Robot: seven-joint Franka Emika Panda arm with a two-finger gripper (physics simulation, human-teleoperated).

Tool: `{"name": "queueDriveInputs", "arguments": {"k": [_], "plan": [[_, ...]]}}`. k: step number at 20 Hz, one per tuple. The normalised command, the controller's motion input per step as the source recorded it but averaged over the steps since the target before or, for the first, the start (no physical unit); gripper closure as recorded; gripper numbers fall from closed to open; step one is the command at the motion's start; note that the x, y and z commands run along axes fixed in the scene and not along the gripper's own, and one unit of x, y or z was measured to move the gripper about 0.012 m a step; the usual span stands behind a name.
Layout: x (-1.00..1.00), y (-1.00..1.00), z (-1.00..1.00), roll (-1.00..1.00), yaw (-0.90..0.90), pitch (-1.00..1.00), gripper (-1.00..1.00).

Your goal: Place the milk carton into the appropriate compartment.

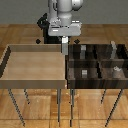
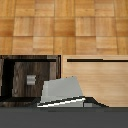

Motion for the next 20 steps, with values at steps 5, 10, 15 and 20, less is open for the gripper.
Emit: {"name": "queueDriveInputs", "arguments": {"k": [5, 10, 15, 20], "plan": [[0.0, 1.0, 0.0, 0.0, 0.0, 0.0, 1.0], [-0.44, 0.4, 0.0, 0.0, 0.0, 0.0, 1.0], [-1.0, 0.0, 0.0, 0.0, 0.0, 0.0, 1.0], [-1.0, 0.0, 0.0, 0.0, 0.0, 0.0, 1.0]]}}
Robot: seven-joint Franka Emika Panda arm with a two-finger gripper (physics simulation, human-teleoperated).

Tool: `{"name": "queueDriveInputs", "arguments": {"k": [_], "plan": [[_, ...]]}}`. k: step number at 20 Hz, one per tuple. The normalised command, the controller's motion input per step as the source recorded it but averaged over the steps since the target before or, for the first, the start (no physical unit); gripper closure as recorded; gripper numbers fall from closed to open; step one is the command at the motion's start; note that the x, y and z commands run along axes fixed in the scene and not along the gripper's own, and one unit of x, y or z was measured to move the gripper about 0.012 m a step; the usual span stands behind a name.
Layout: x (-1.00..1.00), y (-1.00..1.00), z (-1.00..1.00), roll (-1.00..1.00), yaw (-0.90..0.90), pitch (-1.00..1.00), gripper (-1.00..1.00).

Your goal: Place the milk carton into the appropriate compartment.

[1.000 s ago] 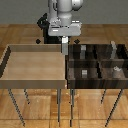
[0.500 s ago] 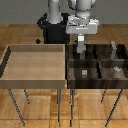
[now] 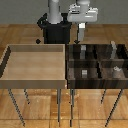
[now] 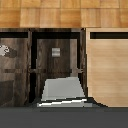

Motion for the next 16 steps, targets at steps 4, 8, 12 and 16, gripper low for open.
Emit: {"name": "queueDriveInputs", "arguments": {"k": [4, 8, 12, 16], "plan": [[-0.75, 0.0, -0.04, 0.0, 0.0, 0.0, 1.0], [0.0, 0.0, -1.0, 0.0, 0.0, 0.0, 1.0], [0.0, 0.0, -1.0, 0.0, 0.0, 0.0, 1.0], [0.0, 0.0, -1.0, 0.0, 0.0, 0.0, 1.0]]}}
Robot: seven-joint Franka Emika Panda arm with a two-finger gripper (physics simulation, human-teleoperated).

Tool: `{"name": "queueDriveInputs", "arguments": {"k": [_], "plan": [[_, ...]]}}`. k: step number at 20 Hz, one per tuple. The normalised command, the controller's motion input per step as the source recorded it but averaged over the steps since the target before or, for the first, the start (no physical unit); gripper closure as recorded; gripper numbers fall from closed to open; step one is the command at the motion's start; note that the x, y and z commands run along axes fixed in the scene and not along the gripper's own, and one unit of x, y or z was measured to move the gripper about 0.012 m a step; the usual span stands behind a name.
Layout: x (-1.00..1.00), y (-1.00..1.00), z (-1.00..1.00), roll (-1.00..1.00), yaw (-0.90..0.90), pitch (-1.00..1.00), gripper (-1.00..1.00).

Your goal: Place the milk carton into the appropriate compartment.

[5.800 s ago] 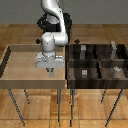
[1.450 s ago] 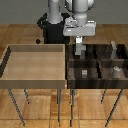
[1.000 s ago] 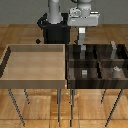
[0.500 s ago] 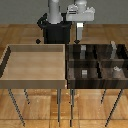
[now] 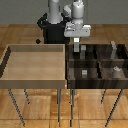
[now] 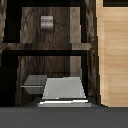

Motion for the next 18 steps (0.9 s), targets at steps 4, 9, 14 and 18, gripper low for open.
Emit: {"name": "queueDriveInputs", "arguments": {"k": [4, 9, 14, 18], "plan": [[0.0, 0.0, -1.0, 0.0, 0.0, 0.0, 1.0], [0.0, 0.0, 0.0, 0.0, 0.0, 0.0, -1.0], [0.0, 0.0, 0.0, 0.0, 0.0, 0.0, -1.0], [0.0, 0.0, 0.0, 0.0, 0.0, 0.0, -1.0]]}}
